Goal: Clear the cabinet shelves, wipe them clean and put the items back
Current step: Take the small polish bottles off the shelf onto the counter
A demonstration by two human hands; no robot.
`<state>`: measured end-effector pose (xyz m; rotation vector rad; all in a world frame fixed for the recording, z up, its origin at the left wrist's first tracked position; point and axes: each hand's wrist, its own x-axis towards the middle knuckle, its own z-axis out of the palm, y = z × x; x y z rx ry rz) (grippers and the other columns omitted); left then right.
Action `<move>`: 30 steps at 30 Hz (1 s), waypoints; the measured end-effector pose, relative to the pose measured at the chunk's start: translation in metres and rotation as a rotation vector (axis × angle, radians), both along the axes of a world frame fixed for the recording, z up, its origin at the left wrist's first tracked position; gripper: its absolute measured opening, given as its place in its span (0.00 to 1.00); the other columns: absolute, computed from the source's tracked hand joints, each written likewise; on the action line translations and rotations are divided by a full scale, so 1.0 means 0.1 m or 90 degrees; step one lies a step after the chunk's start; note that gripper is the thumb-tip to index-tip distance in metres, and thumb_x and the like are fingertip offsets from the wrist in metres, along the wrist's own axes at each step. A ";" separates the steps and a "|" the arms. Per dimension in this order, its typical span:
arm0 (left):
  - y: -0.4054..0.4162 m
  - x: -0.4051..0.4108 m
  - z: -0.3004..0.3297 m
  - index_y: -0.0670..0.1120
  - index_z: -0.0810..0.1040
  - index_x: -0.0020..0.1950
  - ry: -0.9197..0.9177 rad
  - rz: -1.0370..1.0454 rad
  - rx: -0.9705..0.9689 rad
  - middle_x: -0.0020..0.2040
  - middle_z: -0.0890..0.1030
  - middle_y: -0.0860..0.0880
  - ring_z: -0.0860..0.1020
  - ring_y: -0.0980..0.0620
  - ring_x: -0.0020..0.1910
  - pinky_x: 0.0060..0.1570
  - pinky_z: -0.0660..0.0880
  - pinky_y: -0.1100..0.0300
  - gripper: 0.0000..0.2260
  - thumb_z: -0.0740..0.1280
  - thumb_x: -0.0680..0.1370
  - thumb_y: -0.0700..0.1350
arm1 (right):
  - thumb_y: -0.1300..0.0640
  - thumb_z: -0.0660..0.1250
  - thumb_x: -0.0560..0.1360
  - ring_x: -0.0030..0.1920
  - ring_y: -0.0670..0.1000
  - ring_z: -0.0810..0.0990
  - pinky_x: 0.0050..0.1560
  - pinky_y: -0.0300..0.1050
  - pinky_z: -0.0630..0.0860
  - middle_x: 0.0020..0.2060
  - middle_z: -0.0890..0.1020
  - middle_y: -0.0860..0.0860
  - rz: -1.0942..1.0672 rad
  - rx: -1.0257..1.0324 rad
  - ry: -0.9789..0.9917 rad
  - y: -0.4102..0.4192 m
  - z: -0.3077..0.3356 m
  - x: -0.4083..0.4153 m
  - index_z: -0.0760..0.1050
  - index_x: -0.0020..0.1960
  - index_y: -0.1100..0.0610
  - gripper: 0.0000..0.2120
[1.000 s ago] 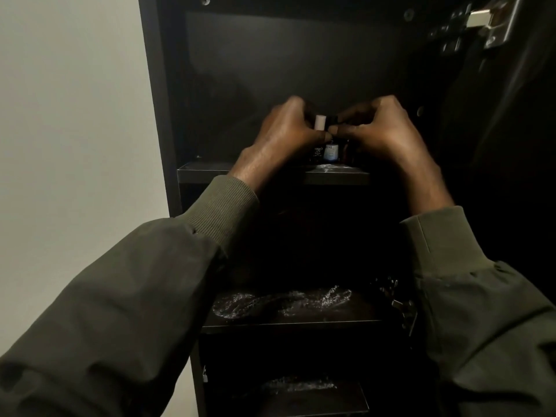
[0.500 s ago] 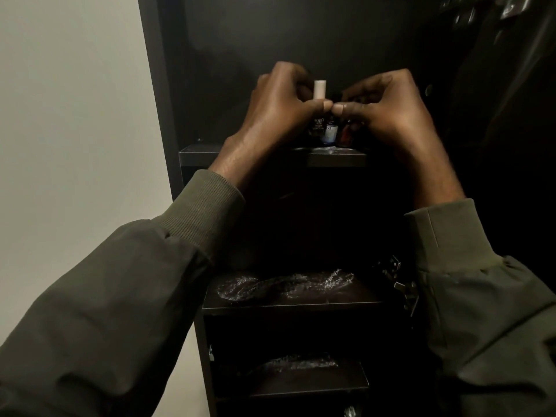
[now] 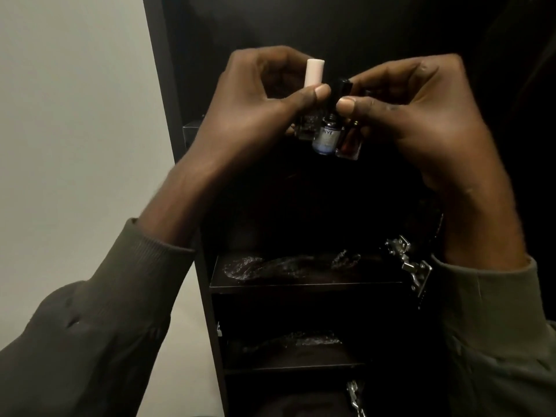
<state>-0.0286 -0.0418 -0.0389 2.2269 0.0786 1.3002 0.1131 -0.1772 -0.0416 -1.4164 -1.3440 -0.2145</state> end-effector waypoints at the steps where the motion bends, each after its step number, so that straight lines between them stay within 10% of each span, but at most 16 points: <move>1: -0.01 -0.04 -0.07 0.44 0.80 0.59 0.005 -0.007 -0.011 0.50 0.84 0.52 0.84 0.57 0.49 0.44 0.81 0.60 0.14 0.72 0.76 0.47 | 0.55 0.74 0.72 0.44 0.45 0.85 0.41 0.37 0.80 0.44 0.86 0.49 0.016 0.001 0.007 0.00 -0.07 -0.03 0.82 0.52 0.56 0.09; 17: 0.00 -0.57 -2.18 0.48 0.83 0.56 0.184 0.050 -0.319 0.47 0.85 0.53 0.84 0.55 0.47 0.46 0.81 0.56 0.11 0.74 0.74 0.42 | 0.58 0.75 0.71 0.45 0.49 0.85 0.49 0.55 0.83 0.43 0.86 0.49 0.131 -0.286 0.252 0.21 -2.15 -0.33 0.84 0.49 0.52 0.07; 30: 0.01 -0.61 -3.69 0.53 0.83 0.50 0.338 0.062 -0.458 0.44 0.85 0.49 0.84 0.46 0.44 0.49 0.82 0.45 0.11 0.76 0.72 0.41 | 0.61 0.76 0.70 0.41 0.46 0.85 0.42 0.42 0.80 0.40 0.86 0.49 0.094 -0.448 0.379 0.28 -3.64 -0.37 0.83 0.46 0.51 0.07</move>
